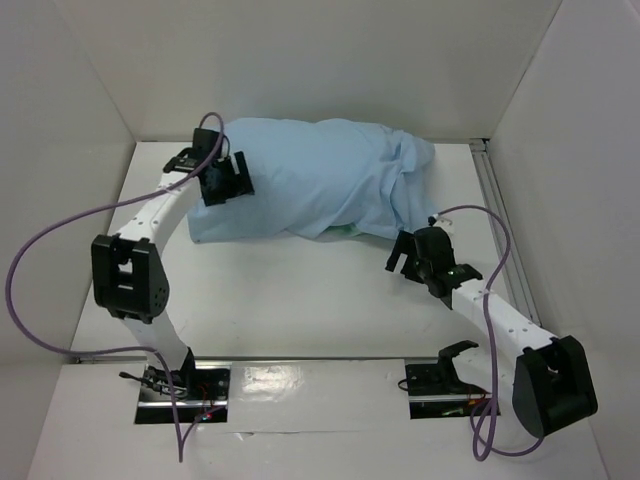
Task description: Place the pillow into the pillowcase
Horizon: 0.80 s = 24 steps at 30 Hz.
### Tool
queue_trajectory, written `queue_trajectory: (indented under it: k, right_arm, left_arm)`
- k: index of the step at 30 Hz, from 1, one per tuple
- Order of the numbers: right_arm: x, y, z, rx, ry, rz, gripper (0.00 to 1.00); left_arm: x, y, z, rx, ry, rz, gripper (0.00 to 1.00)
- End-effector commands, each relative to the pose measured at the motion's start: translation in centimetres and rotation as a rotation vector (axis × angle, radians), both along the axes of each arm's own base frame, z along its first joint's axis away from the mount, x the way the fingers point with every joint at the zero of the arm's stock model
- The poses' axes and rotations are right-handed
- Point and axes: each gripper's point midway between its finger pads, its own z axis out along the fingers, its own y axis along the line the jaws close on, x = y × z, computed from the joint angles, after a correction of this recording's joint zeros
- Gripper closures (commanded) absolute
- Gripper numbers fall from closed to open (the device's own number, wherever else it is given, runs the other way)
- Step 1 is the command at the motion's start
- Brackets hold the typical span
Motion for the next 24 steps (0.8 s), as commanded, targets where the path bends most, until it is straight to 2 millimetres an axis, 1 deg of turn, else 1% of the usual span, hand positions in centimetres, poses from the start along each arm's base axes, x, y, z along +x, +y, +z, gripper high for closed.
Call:
queue_trajectory:
  k: [1,2,3,4,5,6,7,8,9,10,11,12,13,14,15,17,18,19,20,21,22,23,24]
  right_arm:
    - [2.2,-1.8,3.4,-0.092,-0.108,-0.080,0.01]
    - [2.3,-1.8,4.1,-0.086,-0.122,-0.081,0.01]
    - [2.5,-1.7,4.8,-0.079,-0.140,-0.082,0.01]
    - [2.6,-1.8,5.4,-0.063,-0.157,-0.084,0.01]
    - [2.5,-1.7,5.3,-0.064,-0.156,-0.069,0.01]
    - [2.8,-1.9,5.8,-0.061,-0.167,-0.080,0.01]
    - [2.8,-1.7,5.8,-0.044,-0.161,-0.069,0.01]
    - [3.1,-1.3,6.4,-0.030,-0.178,-0.060,0.01]
    - [3.4,-1.4,7.0,-0.028,-0.189,-0.056,0.01]
    - [3.4,-1.1,6.6,-0.019,-0.175,-0.041,0.01]
    - [3.7,-1.4,6.9,-0.026,-0.178,-0.047,0.01]
    - [3.7,-1.2,6.9,-0.019,-0.176,-0.039,0.01]
    - [3.9,-1.3,7.3,-0.012,-0.183,-0.042,0.01]
    - [3.9,-1.1,7.3,-0.006,-0.182,-0.035,0.01]
    - [4.1,-1.1,7.7,-0.003,-0.190,-0.035,0.01]
    - [4.1,-1.1,7.7,0.008,-0.187,-0.030,0.01]
    - [4.1,-1.1,7.7,0.008,-0.187,-0.030,0.01]
    - [4.0,-0.8,7.7,0.017,-0.185,-0.020,0.01]
    - [4.0,-0.8,7.7,0.017,-0.185,-0.020,0.01]
    - [4.0,-0.9,7.7,0.024,-0.183,-0.020,0.01]
    - [4.0,-0.7,8.0,0.038,-0.182,-0.018,0.01]
    - [4.2,-0.5,8.1,0.044,-0.181,-0.011,0.01]
    - [4.2,-0.5,8.1,0.044,-0.181,-0.011,0.01]
  left_arm:
    - [-2.4,5.7,2.0,0.011,-0.002,0.150,0.10]
    - [-3.8,6.9,2.6,-0.015,0.005,0.214,0.06]
    - [-4.6,7.8,2.3,-0.037,0.017,0.256,0.05]
    - [-5.4,10.1,1.9,-0.055,0.030,0.341,0.03]
    - [-7.2,10.5,-0.4,-0.087,0.090,0.369,0.01]
    - [-7.4,11.4,0.0,-0.126,0.051,0.419,0.01]
    - [-7.9,13.0,-0.7,-0.143,0.047,0.465,0.01]
    - [-9.1,13.3,-2.7,-0.158,0.078,0.477,0.01]
    - [-9.2,13.4,-3.3,-0.186,0.067,0.475,0.01]
    - [-7.9,14.7,-2.4,-0.182,-0.043,0.471,0.05]
    - [-7.6,15.2,-2.2,-0.180,-0.095,0.479,0.05]
    - [-8.3,14.9,-3.9,-0.180,-0.101,0.464,0.05]
    - [-8.0,15.1,-3.8,-0.167,-0.148,0.447,0.05]
    - [-7.0,15.7,-3.4,-0.153,-0.214,0.439,0.01]
    - [-7.1,15.1,-4.6,-0.182,-0.184,0.415,0.00]
    - [-6.1,14.7,-5.3,-0.213,-0.171,0.368,0.00]
    - [-5.3,14.4,-6.2,-0.230,-0.175,0.335,0.00]
    - [-5.0,14.1,-6.1,-0.233,-0.209,0.302,0.00]
    - [-4.8,14.3,-6.2,-0.245,-0.240,0.305,0.00]
    - [-4.6,14.0,-5.9,-0.255,-0.289,0.279,0.00]
    - [-4.5,13.6,-6.1,-0.269,-0.338,0.259,0.00]
    - [-4.4,13.5,-5.8,-0.266,-0.355,0.235,0.00]
    - [-4.4,13.5,-6.8,-0.261,-0.333,0.232,0.00]
